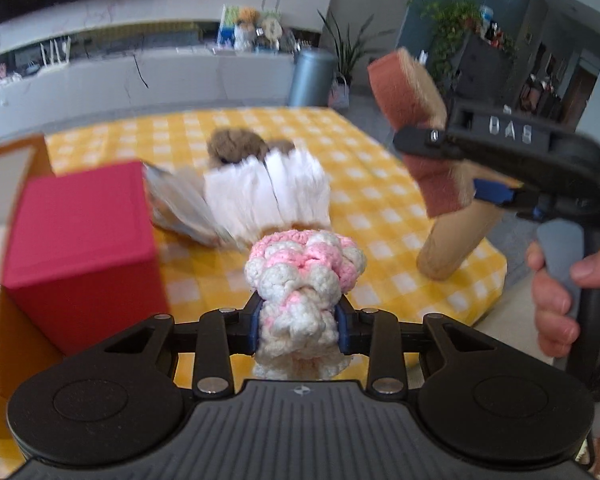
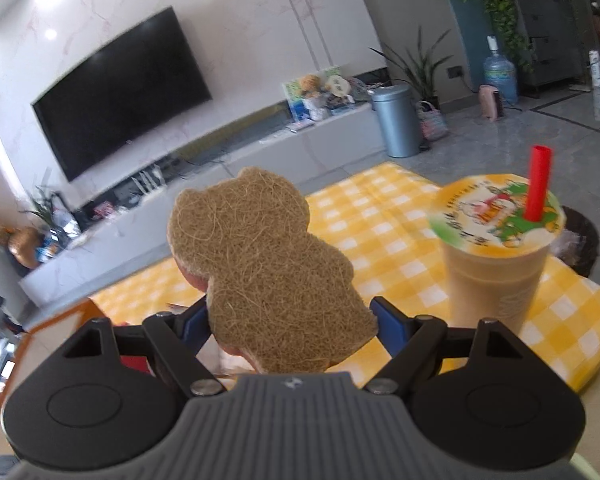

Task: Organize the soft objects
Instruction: 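Grasp the pink-white knitted item with the left tool while the right tool holds the sponge, then carry the knitted item and coir sponge over the orange box with both tools, then open both tools to drop the sponge and knitted item into the box, then move both tools back toward the white cloth and mesh bag on the table, then grasp the white mesh bag with the left tool while the right tool grasps the white cloth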

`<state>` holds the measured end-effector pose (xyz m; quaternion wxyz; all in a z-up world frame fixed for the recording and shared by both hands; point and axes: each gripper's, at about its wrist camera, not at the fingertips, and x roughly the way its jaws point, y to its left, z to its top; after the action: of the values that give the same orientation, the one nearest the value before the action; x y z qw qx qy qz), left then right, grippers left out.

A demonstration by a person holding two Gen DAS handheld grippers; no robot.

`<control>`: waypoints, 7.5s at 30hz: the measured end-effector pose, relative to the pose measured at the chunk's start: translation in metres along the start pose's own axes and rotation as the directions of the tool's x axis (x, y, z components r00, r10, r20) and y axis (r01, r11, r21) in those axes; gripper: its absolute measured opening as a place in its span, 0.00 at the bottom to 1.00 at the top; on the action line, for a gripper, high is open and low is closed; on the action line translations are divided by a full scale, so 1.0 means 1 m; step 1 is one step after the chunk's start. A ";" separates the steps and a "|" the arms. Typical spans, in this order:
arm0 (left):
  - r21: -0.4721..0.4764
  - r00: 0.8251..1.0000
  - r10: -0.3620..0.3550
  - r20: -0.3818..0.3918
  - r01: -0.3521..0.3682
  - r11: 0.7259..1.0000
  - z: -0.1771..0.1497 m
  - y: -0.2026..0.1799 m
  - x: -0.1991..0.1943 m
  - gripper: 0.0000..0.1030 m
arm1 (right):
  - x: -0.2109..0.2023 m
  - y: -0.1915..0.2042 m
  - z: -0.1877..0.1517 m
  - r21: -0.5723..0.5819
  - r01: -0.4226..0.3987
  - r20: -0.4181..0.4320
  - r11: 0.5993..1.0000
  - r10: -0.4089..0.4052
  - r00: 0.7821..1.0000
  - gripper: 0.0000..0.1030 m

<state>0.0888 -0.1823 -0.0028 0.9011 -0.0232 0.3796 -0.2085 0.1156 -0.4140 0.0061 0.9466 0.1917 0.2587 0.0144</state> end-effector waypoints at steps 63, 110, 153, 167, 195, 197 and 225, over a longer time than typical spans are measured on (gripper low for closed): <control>-0.506 0.902 0.356 0.243 -0.195 0.840 -0.028 0.274 -0.146 0.38 | 0.057 0.304 -0.090 -0.446 -0.278 -0.216 0.851 0.199 0.956 0.98; -0.353 0.862 0.449 0.233 -0.355 0.865 0.032 0.209 -0.066 0.91 | 0.053 0.209 -0.059 -0.310 -0.127 -0.170 0.942 0.076 0.982 0.98; 0.010 0.917 0.328 0.229 -0.339 0.941 0.041 0.034 -0.004 0.90 | 0.035 0.029 0.011 -0.201 0.111 -0.116 0.973 -0.136 0.984 0.98; 0.308 0.919 0.393 0.043 -0.387 0.870 0.082 0.028 0.105 0.90 | 0.091 -0.004 0.000 -0.108 0.137 -0.242 0.985 -0.160 0.957 0.98; 0.164 0.945 0.272 -0.183 -0.243 0.956 0.094 0.063 0.082 0.01 | 0.122 -0.010 -0.001 -0.064 0.200 -0.309 0.978 -0.210 0.927 0.98; 0.134 0.961 0.218 -0.170 -0.197 0.971 0.091 0.063 0.064 0.01 | 0.123 -0.011 -0.002 -0.064 0.206 -0.313 0.977 -0.215 0.925 0.98; 0.348 0.937 0.328 -0.120 -0.269 0.898 -0.045 0.015 0.105 0.87 | 0.161 0.030 -0.018 -0.299 0.094 -0.254 0.950 -0.174 0.951 0.98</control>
<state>0.1287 -0.2048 -0.1089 0.8766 0.2031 0.4169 -0.1283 0.2479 -0.3596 -0.0750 0.9174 0.0321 0.3965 0.0130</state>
